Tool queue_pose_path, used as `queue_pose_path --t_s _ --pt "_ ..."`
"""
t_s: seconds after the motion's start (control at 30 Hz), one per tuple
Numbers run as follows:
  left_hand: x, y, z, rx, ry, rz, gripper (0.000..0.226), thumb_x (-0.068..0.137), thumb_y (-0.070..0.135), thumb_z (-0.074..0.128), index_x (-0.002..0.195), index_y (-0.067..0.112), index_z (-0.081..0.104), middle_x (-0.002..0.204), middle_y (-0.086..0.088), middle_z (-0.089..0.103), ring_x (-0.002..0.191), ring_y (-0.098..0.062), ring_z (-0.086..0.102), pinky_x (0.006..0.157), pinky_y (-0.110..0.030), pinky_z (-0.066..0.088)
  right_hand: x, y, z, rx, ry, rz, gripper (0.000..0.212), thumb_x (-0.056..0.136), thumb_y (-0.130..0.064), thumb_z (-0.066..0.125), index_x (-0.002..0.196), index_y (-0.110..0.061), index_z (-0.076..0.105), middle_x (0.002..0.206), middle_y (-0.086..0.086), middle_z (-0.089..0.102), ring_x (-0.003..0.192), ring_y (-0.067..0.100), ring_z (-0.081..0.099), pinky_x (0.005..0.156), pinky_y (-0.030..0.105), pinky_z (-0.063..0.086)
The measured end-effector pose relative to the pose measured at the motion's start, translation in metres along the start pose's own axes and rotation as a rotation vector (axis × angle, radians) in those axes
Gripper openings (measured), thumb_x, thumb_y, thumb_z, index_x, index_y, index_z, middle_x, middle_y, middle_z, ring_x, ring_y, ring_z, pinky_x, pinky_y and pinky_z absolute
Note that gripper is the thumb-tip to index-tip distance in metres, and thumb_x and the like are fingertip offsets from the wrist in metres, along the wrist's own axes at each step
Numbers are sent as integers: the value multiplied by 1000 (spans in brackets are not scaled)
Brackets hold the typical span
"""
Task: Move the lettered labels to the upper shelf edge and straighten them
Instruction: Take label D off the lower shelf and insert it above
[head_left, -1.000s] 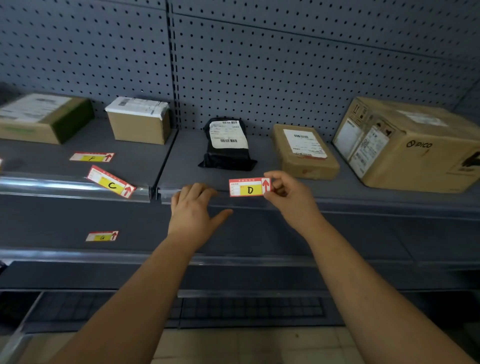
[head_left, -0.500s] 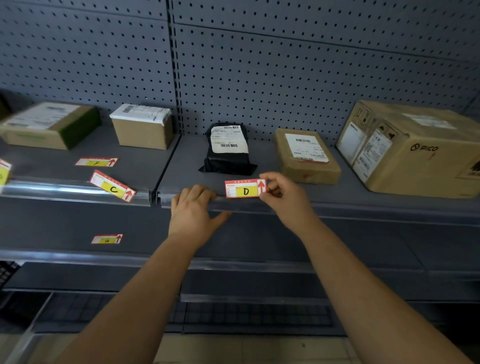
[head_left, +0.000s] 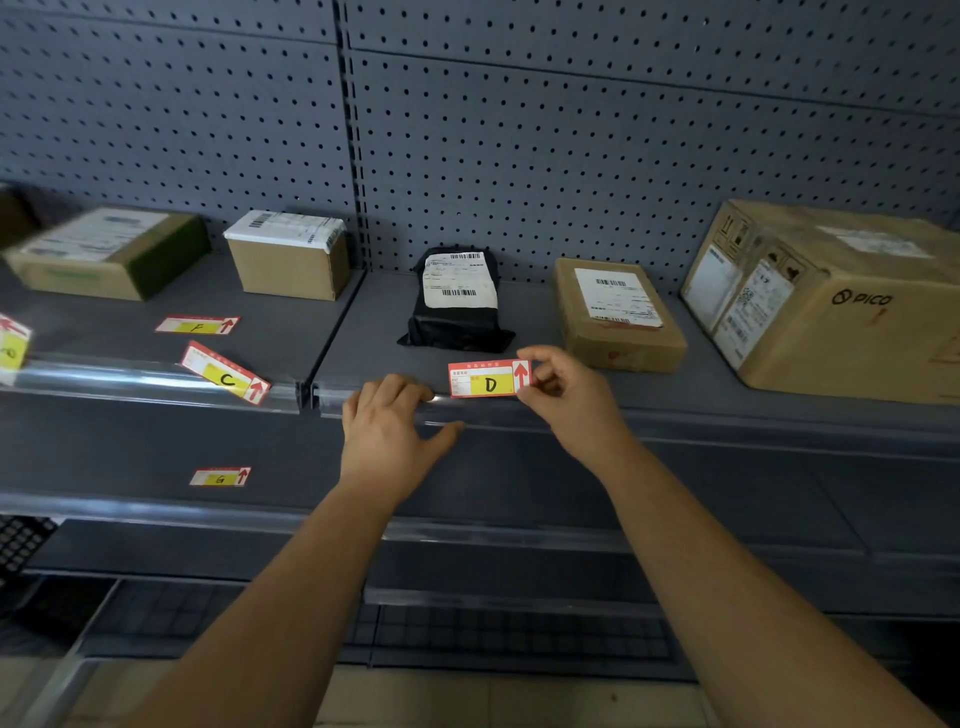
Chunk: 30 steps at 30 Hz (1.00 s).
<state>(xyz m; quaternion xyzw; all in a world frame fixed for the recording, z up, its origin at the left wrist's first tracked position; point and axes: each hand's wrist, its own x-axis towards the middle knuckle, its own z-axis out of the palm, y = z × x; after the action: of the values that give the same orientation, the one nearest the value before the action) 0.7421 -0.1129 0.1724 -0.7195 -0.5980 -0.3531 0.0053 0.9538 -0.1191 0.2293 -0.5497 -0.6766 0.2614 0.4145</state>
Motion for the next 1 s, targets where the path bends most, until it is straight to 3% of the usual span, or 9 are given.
queue_pose_path --t_s 0.4,1.0 --pt "4 2 -3 21 -30 7 41 74 54 67 98 21 65 105 5 55 103 -18 46 95 -35 27 -6 -5 -2 8 13 1 35 88 -7 66 116 -28 62 82 -9 61 79 -3 58 72 9 46" --pt "-1 5 19 83 63 -7 40 65 36 81 95 20 60 99 -3 52 93 -25 45 89 -40 31 -6 -4 -7 -3 43 11 35 88 -8 67 116 -29 62 81 -12 61 79 -1 59 73 12 47"
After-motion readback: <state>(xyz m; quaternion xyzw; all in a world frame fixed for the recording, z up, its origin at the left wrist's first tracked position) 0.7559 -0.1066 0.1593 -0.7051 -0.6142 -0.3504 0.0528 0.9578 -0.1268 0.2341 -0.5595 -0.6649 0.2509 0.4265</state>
